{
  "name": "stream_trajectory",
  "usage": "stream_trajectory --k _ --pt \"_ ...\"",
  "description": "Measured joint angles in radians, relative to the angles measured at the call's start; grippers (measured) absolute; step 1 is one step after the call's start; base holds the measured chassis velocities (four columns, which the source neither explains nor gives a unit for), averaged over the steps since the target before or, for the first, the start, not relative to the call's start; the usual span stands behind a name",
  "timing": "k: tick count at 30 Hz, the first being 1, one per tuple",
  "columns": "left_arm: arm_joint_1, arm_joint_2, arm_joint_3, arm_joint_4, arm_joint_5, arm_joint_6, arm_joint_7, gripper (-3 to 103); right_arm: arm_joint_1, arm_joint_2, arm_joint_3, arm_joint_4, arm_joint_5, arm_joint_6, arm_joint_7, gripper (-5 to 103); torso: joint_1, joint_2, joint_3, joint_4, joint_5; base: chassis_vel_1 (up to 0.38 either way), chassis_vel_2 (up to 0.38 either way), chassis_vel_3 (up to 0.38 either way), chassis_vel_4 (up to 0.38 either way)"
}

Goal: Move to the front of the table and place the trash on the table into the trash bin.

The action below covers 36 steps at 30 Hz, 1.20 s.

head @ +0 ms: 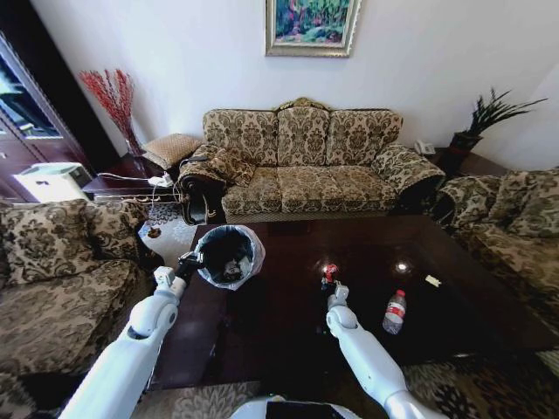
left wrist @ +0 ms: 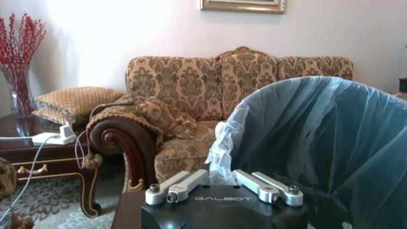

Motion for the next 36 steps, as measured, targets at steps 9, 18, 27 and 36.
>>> stream_trajectory --k 9,18,27,36 --pt "0.001 -0.001 0.000 -0.018 0.000 0.000 -0.001 1 -0.018 -0.024 0.007 0.106 0.010 -0.011 0.041 24 0.000 0.000 0.000 -0.0002 0.0004 0.000 0.000 0.000 0.000" --pt "0.012 -0.009 -0.001 -0.047 0.006 0.002 -0.004 1 -0.064 -0.126 0.017 0.518 0.004 -0.046 0.056 24 0.000 0.000 0.000 -0.0003 0.0001 0.000 0.000 0.000 0.000" --pt "0.006 -0.011 0.038 -0.051 0.013 0.023 -0.005 1 -0.030 -0.338 -0.056 1.047 0.199 -0.085 -0.088 24 0.000 0.000 0.000 -0.0001 -0.0002 0.000 0.000 0.000 0.000" --pt "-0.006 0.016 0.065 -0.065 0.010 0.038 -0.007 1 0.027 -0.436 -0.251 1.114 0.277 -0.148 -0.251 24 0.000 0.000 0.000 0.0000 0.0000 0.000 0.000 0.000 0.000"
